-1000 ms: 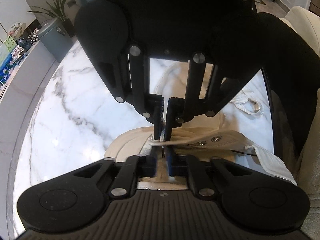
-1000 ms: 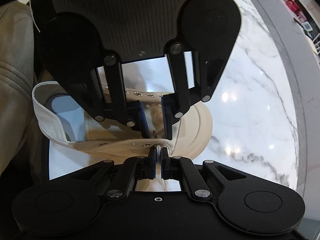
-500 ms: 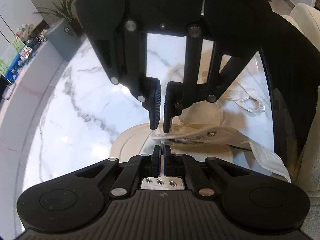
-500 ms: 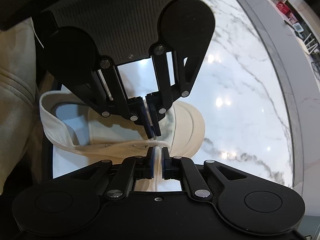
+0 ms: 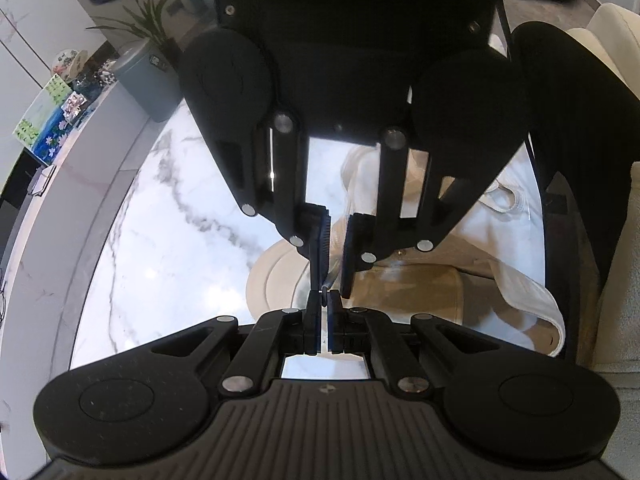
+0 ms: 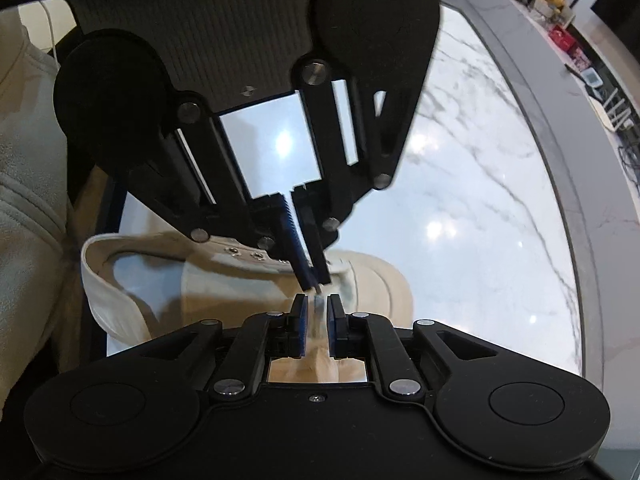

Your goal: Lace up shoes with both hands

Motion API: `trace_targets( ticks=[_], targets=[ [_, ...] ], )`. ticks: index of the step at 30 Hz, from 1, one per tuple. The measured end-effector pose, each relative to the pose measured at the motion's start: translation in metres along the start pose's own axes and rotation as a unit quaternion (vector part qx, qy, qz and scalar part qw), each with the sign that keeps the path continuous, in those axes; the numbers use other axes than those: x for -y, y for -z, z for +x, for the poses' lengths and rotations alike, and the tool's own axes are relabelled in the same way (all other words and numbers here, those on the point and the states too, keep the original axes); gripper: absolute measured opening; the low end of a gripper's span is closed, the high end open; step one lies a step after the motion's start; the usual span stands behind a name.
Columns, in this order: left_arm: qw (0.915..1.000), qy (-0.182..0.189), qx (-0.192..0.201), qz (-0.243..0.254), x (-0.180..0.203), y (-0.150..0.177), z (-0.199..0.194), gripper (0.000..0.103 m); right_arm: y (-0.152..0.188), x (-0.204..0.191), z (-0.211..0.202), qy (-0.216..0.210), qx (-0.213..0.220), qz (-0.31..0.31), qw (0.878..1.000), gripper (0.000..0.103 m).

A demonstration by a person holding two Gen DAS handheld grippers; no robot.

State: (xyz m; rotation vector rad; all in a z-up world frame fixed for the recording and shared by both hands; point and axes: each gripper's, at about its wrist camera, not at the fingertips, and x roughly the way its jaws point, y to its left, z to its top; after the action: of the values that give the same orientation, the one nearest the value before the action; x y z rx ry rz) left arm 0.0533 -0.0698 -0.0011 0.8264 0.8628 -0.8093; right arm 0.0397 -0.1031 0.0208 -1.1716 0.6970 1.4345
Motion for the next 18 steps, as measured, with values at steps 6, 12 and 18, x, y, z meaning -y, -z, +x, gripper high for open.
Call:
trace_targets(
  ticks=[6,12,18],
  targets=[
    [0.9987,-0.013,0.013,-0.049,-0.007,0.003,-0.005,0.014,-0.004,0.001,0.002,0.002,-0.01,0.017,1.0,0.003],
    [0.9942,0.0,0.039,-0.1,-0.001,0.003,-0.025,0.036,-0.005,-0.002,0.01,0.0,-0.026,0.022,0.999,0.003],
    [0.9904,0.008,0.014,-0.137,0.012,0.008,-0.017,0.041,-0.011,0.004,0.023,-0.003,-0.045,0.032,0.998,0.003]
  ],
)
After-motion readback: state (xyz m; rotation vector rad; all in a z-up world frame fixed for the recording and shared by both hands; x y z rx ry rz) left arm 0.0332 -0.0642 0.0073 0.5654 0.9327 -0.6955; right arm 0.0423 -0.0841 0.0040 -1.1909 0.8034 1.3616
